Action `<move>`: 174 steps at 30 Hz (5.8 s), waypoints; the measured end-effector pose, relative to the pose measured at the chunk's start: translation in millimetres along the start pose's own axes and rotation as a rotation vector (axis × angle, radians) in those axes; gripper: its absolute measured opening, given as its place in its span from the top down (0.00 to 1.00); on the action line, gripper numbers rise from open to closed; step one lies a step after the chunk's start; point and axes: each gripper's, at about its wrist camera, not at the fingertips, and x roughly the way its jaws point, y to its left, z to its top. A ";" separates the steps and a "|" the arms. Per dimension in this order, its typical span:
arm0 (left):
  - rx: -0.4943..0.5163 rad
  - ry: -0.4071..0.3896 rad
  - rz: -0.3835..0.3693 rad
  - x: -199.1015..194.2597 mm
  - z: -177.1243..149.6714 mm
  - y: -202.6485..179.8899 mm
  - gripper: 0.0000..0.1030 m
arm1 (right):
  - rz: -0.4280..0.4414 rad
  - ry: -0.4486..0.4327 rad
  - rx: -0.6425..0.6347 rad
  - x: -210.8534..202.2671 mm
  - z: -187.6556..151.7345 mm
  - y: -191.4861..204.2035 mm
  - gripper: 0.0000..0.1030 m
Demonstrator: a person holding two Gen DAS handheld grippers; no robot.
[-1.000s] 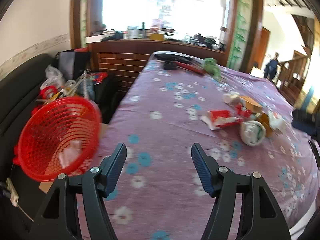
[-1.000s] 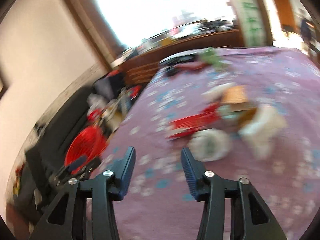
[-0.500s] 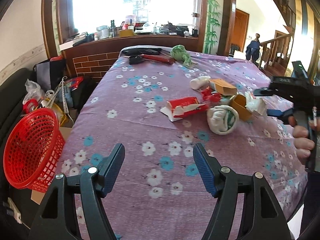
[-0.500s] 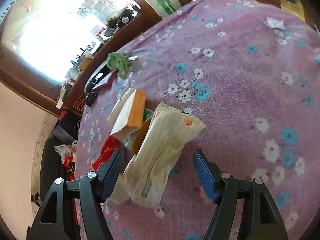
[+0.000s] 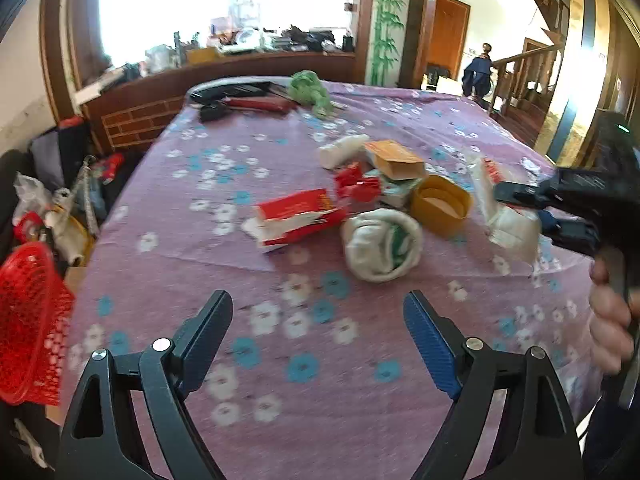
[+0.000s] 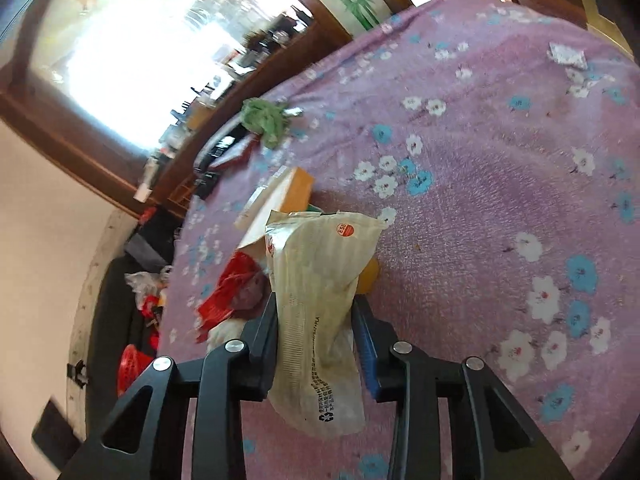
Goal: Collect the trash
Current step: 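Grasp the white sock bundle with the left tool while the right tool grasps the beige paper bag, then lift the sock bundle with the left tool while the right tool lifts the paper bag, then carry the sock bundle and paper bag toward the red wastebasket with both tools, then hold the sock bundle and paper bag over the red wastebasket with both tools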
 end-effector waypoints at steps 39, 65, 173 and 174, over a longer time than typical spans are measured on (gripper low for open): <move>0.002 -0.159 0.118 0.1 -16.5 -14.1 0.59 | 0.084 -0.095 -0.276 -6.4 -81.4 35.8 0.64; -0.090 -0.178 0.049 -4.7 -33.0 10.9 0.58 | 0.101 -0.125 -0.379 -6.0 -89.0 49.5 0.64; -0.340 -0.314 0.334 -115.6 -69.3 177.4 0.58 | 0.258 0.142 -0.589 47.4 -132.2 226.6 0.64; -0.345 -0.315 0.339 -117.4 -69.7 182.3 0.58 | 0.261 0.149 -0.593 50.7 -132.8 231.5 0.64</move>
